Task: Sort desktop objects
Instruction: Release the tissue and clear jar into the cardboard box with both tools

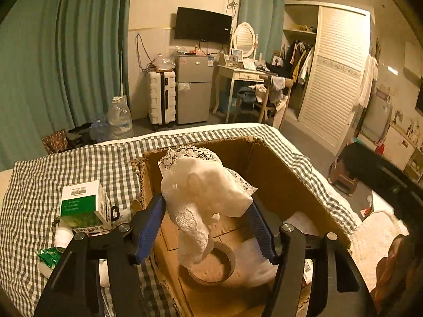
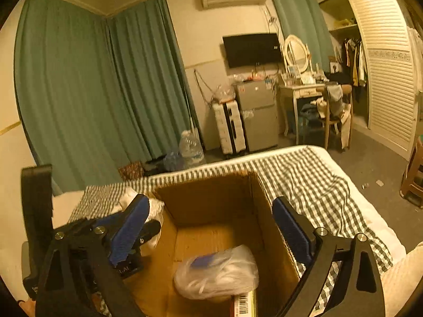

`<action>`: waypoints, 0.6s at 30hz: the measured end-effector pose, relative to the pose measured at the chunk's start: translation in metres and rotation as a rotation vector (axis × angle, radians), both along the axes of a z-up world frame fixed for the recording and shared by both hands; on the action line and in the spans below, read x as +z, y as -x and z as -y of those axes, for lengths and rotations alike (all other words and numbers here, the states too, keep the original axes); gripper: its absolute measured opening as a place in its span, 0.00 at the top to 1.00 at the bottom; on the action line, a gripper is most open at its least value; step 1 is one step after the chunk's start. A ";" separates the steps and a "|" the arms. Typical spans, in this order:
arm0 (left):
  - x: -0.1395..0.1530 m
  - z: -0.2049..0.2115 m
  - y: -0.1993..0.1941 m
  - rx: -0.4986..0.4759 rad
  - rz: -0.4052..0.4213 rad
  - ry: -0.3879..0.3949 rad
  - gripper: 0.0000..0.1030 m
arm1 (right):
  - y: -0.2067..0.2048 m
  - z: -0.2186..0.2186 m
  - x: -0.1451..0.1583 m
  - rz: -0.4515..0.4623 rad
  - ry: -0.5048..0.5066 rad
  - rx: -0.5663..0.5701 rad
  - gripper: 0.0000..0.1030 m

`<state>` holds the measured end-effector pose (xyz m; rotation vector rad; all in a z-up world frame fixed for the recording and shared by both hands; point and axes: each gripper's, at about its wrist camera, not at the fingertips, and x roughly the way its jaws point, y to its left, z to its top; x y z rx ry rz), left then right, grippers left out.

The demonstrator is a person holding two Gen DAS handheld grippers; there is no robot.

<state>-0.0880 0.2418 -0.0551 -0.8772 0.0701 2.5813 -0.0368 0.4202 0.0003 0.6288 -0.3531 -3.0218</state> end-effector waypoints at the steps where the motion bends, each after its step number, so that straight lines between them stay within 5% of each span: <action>1: 0.003 0.002 -0.002 -0.001 -0.001 -0.007 0.34 | -0.003 0.001 0.004 -0.010 0.002 -0.005 0.07; 5: 0.016 0.006 -0.009 -0.033 -0.012 -0.011 0.17 | -0.016 0.003 0.020 -0.068 0.009 -0.044 0.06; 7: 0.024 0.008 -0.016 -0.061 -0.039 -0.011 0.00 | -0.024 0.001 0.028 -0.092 0.026 -0.062 0.05; 18: 0.063 0.047 -0.041 -0.004 -0.114 -0.020 0.00 | -0.057 0.007 0.060 -0.169 0.050 -0.095 0.02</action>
